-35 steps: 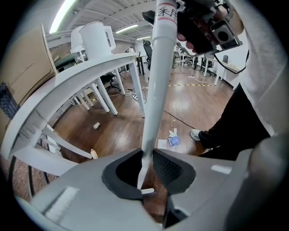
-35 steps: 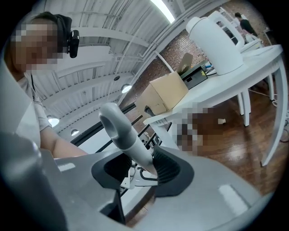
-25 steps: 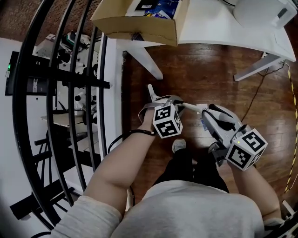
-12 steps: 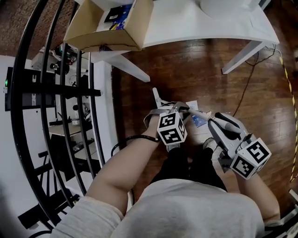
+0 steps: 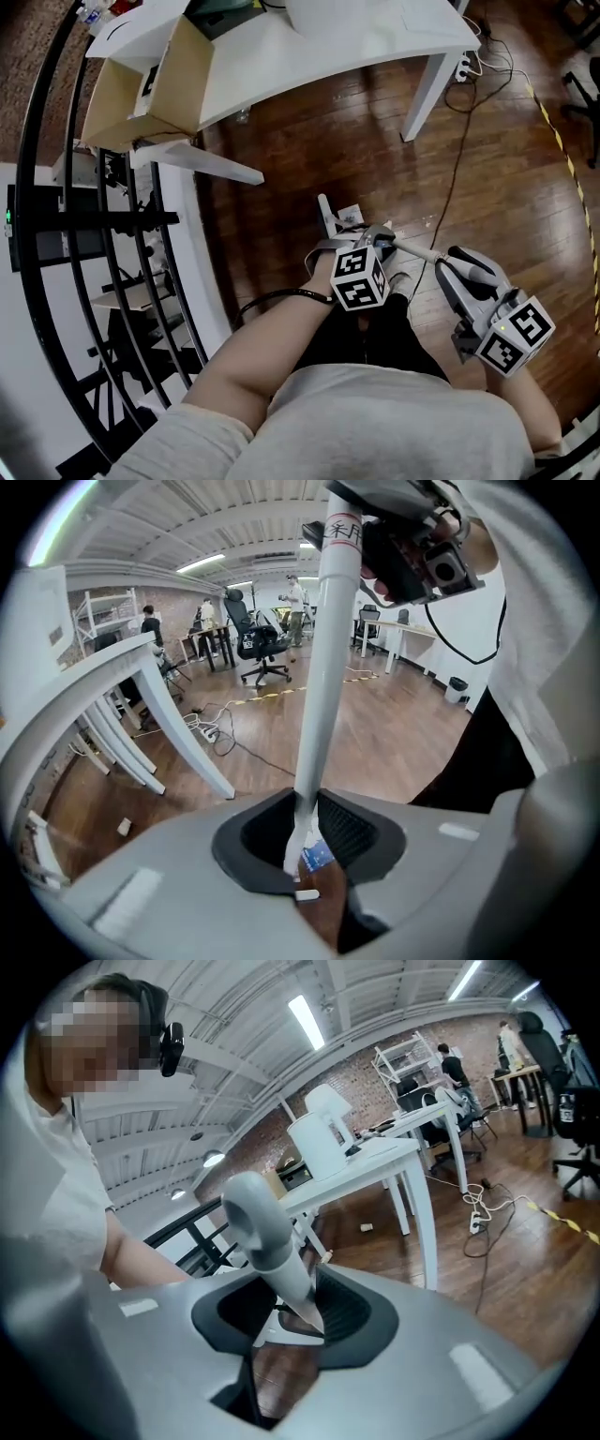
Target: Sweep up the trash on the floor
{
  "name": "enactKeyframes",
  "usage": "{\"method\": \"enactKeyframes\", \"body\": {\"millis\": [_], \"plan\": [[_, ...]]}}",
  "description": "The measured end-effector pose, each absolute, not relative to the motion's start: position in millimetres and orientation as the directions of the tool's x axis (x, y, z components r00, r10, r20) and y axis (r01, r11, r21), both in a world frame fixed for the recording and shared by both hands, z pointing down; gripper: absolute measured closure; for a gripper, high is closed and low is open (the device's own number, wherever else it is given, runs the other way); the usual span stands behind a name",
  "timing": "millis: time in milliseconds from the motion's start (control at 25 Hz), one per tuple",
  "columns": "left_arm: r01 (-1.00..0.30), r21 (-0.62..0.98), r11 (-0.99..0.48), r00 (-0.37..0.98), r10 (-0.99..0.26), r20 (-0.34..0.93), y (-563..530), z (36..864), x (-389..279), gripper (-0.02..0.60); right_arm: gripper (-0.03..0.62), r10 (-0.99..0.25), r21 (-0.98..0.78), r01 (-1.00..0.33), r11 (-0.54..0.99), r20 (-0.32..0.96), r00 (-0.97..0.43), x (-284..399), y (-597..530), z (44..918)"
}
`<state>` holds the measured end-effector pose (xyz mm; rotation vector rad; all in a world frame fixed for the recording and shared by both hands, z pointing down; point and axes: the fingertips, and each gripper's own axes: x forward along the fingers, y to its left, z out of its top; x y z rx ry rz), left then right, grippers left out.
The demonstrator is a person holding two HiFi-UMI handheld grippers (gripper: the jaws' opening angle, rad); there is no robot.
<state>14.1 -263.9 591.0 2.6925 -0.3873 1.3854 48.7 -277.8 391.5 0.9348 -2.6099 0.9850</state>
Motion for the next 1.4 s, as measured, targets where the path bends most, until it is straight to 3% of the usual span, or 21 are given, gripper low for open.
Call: {"method": "enactKeyframes", "body": {"millis": [400, 800, 1080, 1400], "plan": [[-0.111, -0.013, -0.994, 0.611, -0.079, 0.787, -236.1, 580.3, 165.1, 0.508, 0.468, -0.604, -0.521, -0.724, 0.451, 0.419, -0.678, 199.4, -251.6, 380.4], [0.013, -0.005, -1.0, 0.646, 0.005, 0.763, -213.5, 575.1, 259.8, 0.508, 0.471, -0.709, -0.507, -0.799, 0.323, 0.429, -0.559, 294.4, -229.5, 374.5], [0.029, -0.013, -0.999, 0.648, 0.009, 0.761, -207.0, 570.0, 259.8, 0.506, 0.471, -0.716, -0.486, -0.804, 0.343, 0.419, -0.558, 291.1, -221.0, 367.6], [-0.044, -0.029, -0.999, 0.686, -0.051, 0.725, -211.8, 549.7, 205.9, 0.505, 0.464, -0.686, -0.438, -0.782, 0.443, 0.397, -0.61, 220.1, -223.7, 342.5]]}}
